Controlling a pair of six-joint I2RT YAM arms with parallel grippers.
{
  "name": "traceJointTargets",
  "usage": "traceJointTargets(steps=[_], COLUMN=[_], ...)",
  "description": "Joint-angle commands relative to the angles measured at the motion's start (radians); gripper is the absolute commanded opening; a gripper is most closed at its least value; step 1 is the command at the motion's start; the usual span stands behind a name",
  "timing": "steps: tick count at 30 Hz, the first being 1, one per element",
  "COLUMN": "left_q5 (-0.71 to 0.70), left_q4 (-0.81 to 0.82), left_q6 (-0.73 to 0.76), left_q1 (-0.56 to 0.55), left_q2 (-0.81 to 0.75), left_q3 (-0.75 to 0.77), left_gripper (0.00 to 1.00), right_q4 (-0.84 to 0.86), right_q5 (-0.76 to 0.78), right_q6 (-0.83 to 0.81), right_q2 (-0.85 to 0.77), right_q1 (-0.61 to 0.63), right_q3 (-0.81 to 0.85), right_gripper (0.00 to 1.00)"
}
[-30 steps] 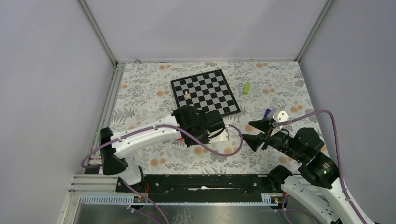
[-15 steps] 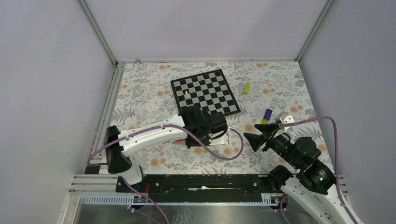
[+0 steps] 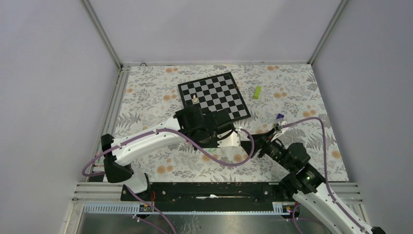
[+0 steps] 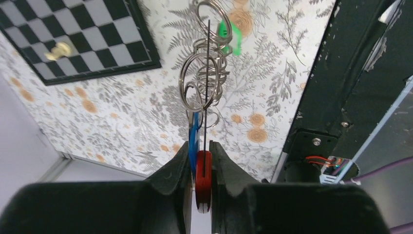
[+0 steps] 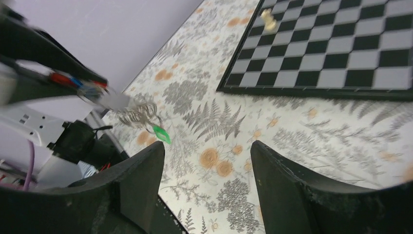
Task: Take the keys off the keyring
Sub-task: Adjust the key on the keyring.
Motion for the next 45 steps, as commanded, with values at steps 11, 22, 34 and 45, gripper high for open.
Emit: traceJointTargets(steps=[11,22,34,45], left_q5=[-0.063,-0.069,-0.062,-0.061], left_q4=[0.002,0.002,0.003,0.003], left_q6=[0.17,0.183,0.182,0.185], left_q1=[-0.002,-0.002,-0.002,-0.002], left_q2=[0.017,0.032,0.021,0.013], left_q3=[0.211,0.259,0.264,0.268], left_gripper=[0.0,0.0,0.0,0.0], right_q4=[0.928,1.178,1.337,1.433], right_q5=[-0.247,-0.342,-0.145,-0.207], right_q6=[0.016,-0.213,-0.371,-0.342], right_q2=[0.224,0.52,0.666,0.811], right_q1=[-0.002,0.075,0.138,0.138], right_q3=[-0.307,-0.229,-0.217,-0.161], right_gripper=[0.82,0.81,0.79,0.68])
